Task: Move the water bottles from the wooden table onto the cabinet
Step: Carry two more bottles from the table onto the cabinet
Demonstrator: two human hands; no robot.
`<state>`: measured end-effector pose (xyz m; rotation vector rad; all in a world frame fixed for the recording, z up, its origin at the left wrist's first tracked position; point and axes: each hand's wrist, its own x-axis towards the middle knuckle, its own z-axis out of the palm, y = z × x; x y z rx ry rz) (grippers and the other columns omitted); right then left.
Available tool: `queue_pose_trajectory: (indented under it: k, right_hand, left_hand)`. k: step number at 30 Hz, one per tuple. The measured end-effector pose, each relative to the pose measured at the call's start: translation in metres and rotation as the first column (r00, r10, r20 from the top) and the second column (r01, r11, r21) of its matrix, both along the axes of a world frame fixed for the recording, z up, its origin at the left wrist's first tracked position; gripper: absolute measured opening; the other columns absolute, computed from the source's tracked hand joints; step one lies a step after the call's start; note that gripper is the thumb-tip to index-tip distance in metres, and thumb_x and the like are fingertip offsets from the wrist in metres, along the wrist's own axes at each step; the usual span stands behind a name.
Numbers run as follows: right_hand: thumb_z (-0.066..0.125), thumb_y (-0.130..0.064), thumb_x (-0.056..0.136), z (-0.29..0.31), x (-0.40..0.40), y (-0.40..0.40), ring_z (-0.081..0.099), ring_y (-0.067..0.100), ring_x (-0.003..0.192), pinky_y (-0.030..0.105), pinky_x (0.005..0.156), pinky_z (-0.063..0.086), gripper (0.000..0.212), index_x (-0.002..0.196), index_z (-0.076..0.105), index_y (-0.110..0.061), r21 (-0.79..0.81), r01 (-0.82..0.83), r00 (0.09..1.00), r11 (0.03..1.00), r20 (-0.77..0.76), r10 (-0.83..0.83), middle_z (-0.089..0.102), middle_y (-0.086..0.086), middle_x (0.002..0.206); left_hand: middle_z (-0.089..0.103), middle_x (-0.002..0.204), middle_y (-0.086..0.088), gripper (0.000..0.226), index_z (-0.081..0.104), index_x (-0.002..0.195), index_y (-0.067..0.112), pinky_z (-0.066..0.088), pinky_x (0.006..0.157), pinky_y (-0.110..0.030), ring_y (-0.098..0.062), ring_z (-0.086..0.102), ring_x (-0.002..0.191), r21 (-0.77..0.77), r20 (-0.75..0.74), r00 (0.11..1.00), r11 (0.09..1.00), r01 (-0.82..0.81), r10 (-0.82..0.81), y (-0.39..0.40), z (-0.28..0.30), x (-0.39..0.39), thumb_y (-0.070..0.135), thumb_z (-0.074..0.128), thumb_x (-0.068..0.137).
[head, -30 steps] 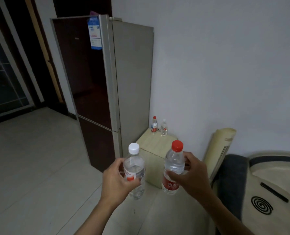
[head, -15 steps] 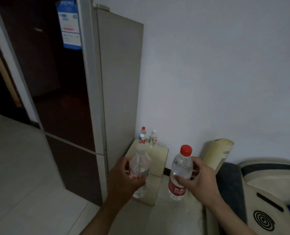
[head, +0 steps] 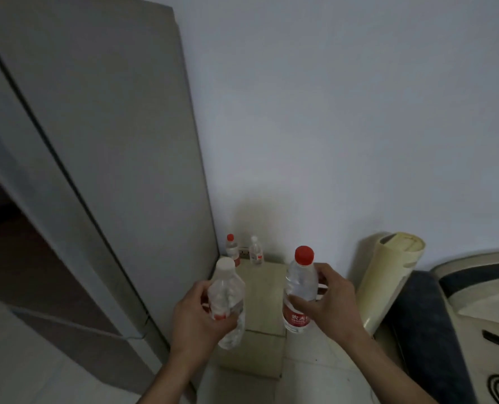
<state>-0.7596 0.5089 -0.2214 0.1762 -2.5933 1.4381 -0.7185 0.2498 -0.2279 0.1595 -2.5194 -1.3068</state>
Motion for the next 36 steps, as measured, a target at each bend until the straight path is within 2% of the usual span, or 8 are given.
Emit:
queue_pose_trajectory:
  k: [3, 7, 10, 13, 17, 24, 28, 36]
  right_hand:
    - [0.091, -0.034, 0.063, -0.002, -0.045, 0.001, 0.064, 0.002, 0.094, 0.022, 0.084, 0.054, 0.061, 0.112, 0.055, -0.036, 0.020, 0.014, 1.000, 1.000, 0.013, -0.014, 0.064, -0.021, 0.104]
    - [0.090, -0.035, 0.063, -0.007, -0.093, -0.002, 0.061, -0.003, 0.090, 0.011, 0.075, 0.045, 0.059, 0.109, 0.053, -0.040, 0.042, 0.041, 0.998, 0.998, 0.054, -0.043, 0.061, -0.027, 0.098]
    - [0.091, -0.032, 0.063, -0.015, -0.130, -0.009, 0.061, -0.002, 0.089, 0.015, 0.079, 0.046, 0.059, 0.108, 0.053, -0.037, 0.058, 0.072, 0.992, 0.996, 0.101, -0.077, 0.060, -0.024, 0.096]
    - [0.091, -0.030, 0.064, -0.023, -0.165, -0.021, 0.060, 0.003, 0.088, 0.024, 0.084, 0.051, 0.058, 0.108, 0.053, -0.032, 0.082, 0.122, 0.983, 0.989, 0.128, -0.132, 0.059, -0.020, 0.096]
    - [0.090, -0.028, 0.065, -0.031, -0.202, -0.038, 0.060, 0.009, 0.092, 0.029, 0.087, 0.054, 0.057, 0.107, 0.051, -0.029, 0.126, 0.177, 0.973, 0.976, 0.128, -0.193, 0.055, -0.021, 0.096]
    - [0.091, -0.026, 0.063, -0.053, -0.266, -0.040, 0.062, 0.012, 0.096, 0.018, 0.078, 0.050, 0.061, 0.114, 0.057, -0.019, 0.185, 0.192, 0.965, 0.964, 0.140, -0.219, 0.061, -0.009, 0.103]
    - [0.090, -0.029, 0.062, -0.080, -0.297, -0.036, 0.065, 0.012, 0.095, 0.018, 0.072, 0.054, 0.060, 0.112, 0.057, -0.020, 0.187, 0.168, 0.966, 0.968, 0.164, -0.200, 0.061, -0.010, 0.102]
    - [0.087, -0.039, 0.059, -0.141, -0.346, -0.023, 0.064, 0.008, 0.094, 0.029, 0.081, 0.058, 0.067, 0.116, 0.056, -0.024, 0.180, 0.095, 0.957, 0.979, 0.253, -0.140, 0.060, -0.015, 0.103]
  left_hand:
    - [0.070, 0.081, 0.016, 0.049, 0.058, 0.087, 0.034, 0.050, 0.061, -0.012, 0.003, 0.065, 0.077, 0.019, 0.008, 1.000, 1.000, 0.008, -0.008, 0.000, 0.001, -0.048, 0.025, 0.092, 0.052]
    - [0.070, 0.080, 0.018, 0.051, 0.060, 0.089, 0.031, 0.057, 0.066, -0.026, 0.003, 0.066, 0.074, 0.083, 0.037, 0.999, 0.996, -0.006, 0.003, -0.002, -0.008, -0.107, 0.044, 0.082, 0.046]
    - [0.069, 0.084, 0.019, 0.054, 0.058, 0.093, 0.033, 0.059, 0.069, -0.030, 0.005, 0.065, 0.077, 0.101, 0.061, 0.998, 0.995, 0.013, -0.019, -0.006, -0.024, -0.151, 0.043, 0.085, 0.048]
    - [0.067, 0.086, 0.014, 0.056, 0.059, 0.097, 0.031, 0.051, 0.063, -0.016, 0.003, 0.063, 0.080, 0.103, 0.031, 0.998, 0.993, 0.058, -0.061, -0.011, -0.040, -0.195, 0.034, 0.091, 0.051]
    - [0.067, 0.091, 0.009, 0.060, 0.059, 0.100, 0.025, 0.049, 0.062, -0.009, -0.001, 0.064, 0.077, 0.124, 0.041, 0.993, 0.987, 0.105, -0.111, -0.018, -0.062, -0.248, 0.028, 0.096, 0.054]
    - [0.067, 0.094, 0.006, 0.062, 0.058, 0.101, 0.024, 0.050, 0.063, -0.018, -0.011, 0.065, 0.080, 0.157, 0.100, 0.984, 0.979, 0.131, -0.148, -0.019, -0.097, -0.316, 0.027, 0.096, 0.052]
    - [0.067, 0.090, 0.008, 0.060, 0.055, 0.096, 0.031, 0.049, 0.059, -0.017, -0.010, 0.065, 0.076, 0.140, 0.152, 0.979, 0.984, 0.113, -0.135, -0.020, -0.118, -0.340, 0.032, 0.094, 0.051]
    - [0.064, 0.095, 0.015, 0.062, 0.057, 0.102, 0.029, 0.057, 0.066, -0.031, 0.000, 0.061, 0.082, 0.119, 0.222, 0.969, 0.989, 0.083, -0.108, -0.005, -0.166, -0.374, 0.030, 0.092, 0.051]
